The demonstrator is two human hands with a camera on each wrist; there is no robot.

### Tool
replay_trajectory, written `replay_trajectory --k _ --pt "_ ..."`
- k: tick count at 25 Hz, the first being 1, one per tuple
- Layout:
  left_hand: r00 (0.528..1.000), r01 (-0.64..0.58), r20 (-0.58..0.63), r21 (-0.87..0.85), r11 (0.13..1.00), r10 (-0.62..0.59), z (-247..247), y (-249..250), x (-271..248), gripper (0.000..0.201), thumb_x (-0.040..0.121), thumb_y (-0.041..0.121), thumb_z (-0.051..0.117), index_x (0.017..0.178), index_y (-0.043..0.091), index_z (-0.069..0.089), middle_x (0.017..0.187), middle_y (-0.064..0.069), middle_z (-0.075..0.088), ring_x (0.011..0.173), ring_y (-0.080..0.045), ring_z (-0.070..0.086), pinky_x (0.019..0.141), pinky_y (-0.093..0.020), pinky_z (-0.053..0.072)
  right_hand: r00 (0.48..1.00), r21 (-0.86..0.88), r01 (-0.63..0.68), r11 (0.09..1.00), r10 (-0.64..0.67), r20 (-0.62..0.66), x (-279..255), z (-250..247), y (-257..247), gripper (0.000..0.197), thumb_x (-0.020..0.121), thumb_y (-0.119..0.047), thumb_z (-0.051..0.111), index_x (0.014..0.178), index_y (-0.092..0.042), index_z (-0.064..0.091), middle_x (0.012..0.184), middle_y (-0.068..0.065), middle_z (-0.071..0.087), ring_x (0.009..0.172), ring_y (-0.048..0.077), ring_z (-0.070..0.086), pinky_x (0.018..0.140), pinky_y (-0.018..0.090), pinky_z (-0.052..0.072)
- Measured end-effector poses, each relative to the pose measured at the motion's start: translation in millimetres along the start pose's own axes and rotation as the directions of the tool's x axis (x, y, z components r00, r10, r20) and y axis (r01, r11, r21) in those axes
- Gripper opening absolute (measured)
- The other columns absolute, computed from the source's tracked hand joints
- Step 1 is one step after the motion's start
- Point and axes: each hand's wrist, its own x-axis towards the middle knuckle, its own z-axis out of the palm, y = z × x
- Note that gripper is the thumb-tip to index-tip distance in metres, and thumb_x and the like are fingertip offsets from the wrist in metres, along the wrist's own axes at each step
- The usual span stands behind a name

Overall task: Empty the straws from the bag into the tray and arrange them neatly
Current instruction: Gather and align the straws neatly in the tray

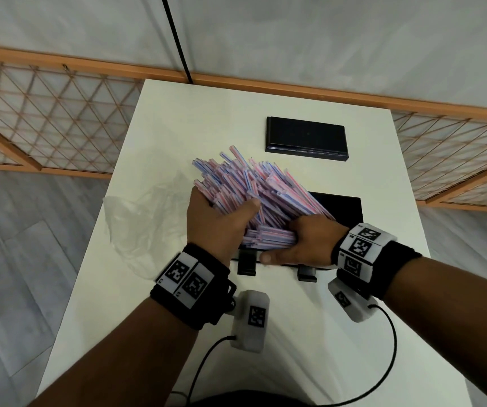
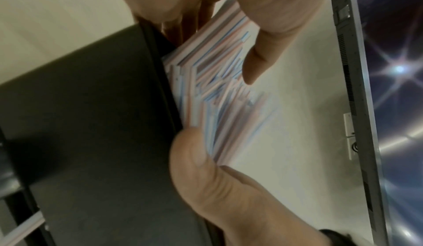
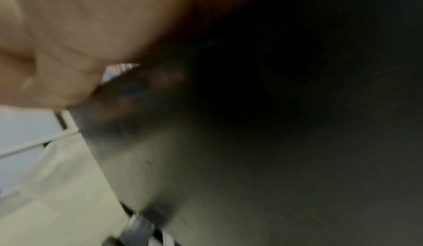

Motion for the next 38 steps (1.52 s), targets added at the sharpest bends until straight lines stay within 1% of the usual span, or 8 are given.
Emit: replay_trajectory --k 4,8,11,18,23,30,34,38 --pt "0.997 -0.051 -0.057 0.095 0.994 0.056 12.9 6.8 5.9 0.061 0.061 0.014 0.091 0.114 0.007 0.062 0.103 -0.004 0.076 0.089 -0.015 0.076 0.084 -0.047 0.062 0.996 0.026 0.078 0.997 -0.079 0.030 3.3 0.3 -10.3 0.059 0.067 -0.086 0.056 0.080 -0.029 0.059 0.076 -0.007 0.063 0.073 0.013 0.060 0.065 0.028 0.045" --pt "0.994 -0.027 -0.107 0.073 0.997 0.034 16.9 5.8 12.3 0.068 0.051 0.025 0.092 0.110 0.010 0.061 0.100 -0.003 0.076 0.088 -0.018 0.076 0.082 -0.049 0.062 0.997 -0.048 0.074 0.996 -0.074 -0.005 16.5 11.7 -18.5 0.080 0.063 -0.093 0.047 0.097 -0.023 0.064 0.088 0.000 0.069 0.083 0.018 0.064 0.084 0.038 0.054" --pt "0.996 0.001 -0.093 0.047 0.999 0.003 13.7 -0.3 17.6 0.071 0.050 0.023 0.094 0.111 0.003 0.063 0.100 -0.010 0.076 0.088 -0.025 0.077 0.079 -0.054 0.062 0.995 -0.052 0.085 0.995 -0.087 -0.049 20.6 12.8 -20.9 0.090 0.057 -0.096 0.046 0.100 -0.019 0.064 0.089 -0.004 0.068 0.083 0.017 0.063 0.083 0.035 0.052" --pt "0.997 0.002 -0.078 -0.026 1.000 -0.004 13.9 0.3 11.4 0.075 0.053 0.015 0.094 0.117 0.002 0.056 0.106 -0.015 0.073 0.091 -0.028 0.076 0.078 -0.054 0.062 0.991 0.061 0.132 0.989 -0.134 0.030 22.9 7.8 -23.0 0.066 0.069 -0.077 0.064 0.112 -0.027 0.059 0.099 -0.005 0.068 0.092 0.015 0.063 0.087 0.033 0.051" --pt "0.992 -0.047 -0.119 0.015 0.999 0.048 8.5 1.0 19.5 0.066 0.059 0.030 0.090 0.113 0.005 0.060 0.106 -0.012 0.073 0.094 -0.028 0.074 0.084 -0.053 0.060 0.977 0.211 0.204 0.956 -0.188 -0.097 25.5 6.8 -22.3 0.068 0.053 -0.081 0.070 0.100 -0.031 0.061 0.093 -0.012 0.070 0.085 0.006 0.066 0.085 0.031 0.054" --pt "0.999 -0.038 0.020 0.103 0.994 0.036 -8.2 -5.7 16.5 0.065 0.062 0.022 0.093 0.118 0.005 0.065 0.109 -0.008 0.076 0.098 -0.022 0.075 0.087 -0.049 0.061 0.996 -0.050 0.089 0.995 -0.090 -0.013 9.9 1.6 -5.7 0.063 0.059 -0.094 0.050 0.072 -0.032 0.053 0.074 -0.013 0.060 0.074 0.008 0.057 0.073 0.026 0.041" --pt "0.999 0.046 -0.016 -0.073 0.996 -0.048 2.5 0.9 13.6 0.068 0.064 0.039 0.089 0.119 0.006 0.065 0.110 -0.012 0.076 0.100 -0.029 0.074 0.088 -0.055 0.059 0.995 0.056 0.104 0.993 -0.104 -0.010 16.3 2.4 -9.4 0.065 0.056 -0.087 0.063 0.090 -0.032 0.058 0.088 -0.016 0.062 0.084 0.011 0.060 0.078 0.027 0.047" --pt "0.999 0.047 0.013 -0.029 0.998 -0.046 9.6 0.8 14.3 0.069 0.065 0.029 0.089 0.123 0.003 0.061 0.113 -0.013 0.074 0.100 -0.027 0.074 0.088 -0.052 0.060 0.988 0.068 0.115 0.991 -0.121 0.092 24.0 -1.4 -21.7 0.078 0.064 -0.072 0.074 0.123 -0.026 0.055 0.110 -0.018 0.057 0.100 0.007 0.057 0.088 0.024 0.044"
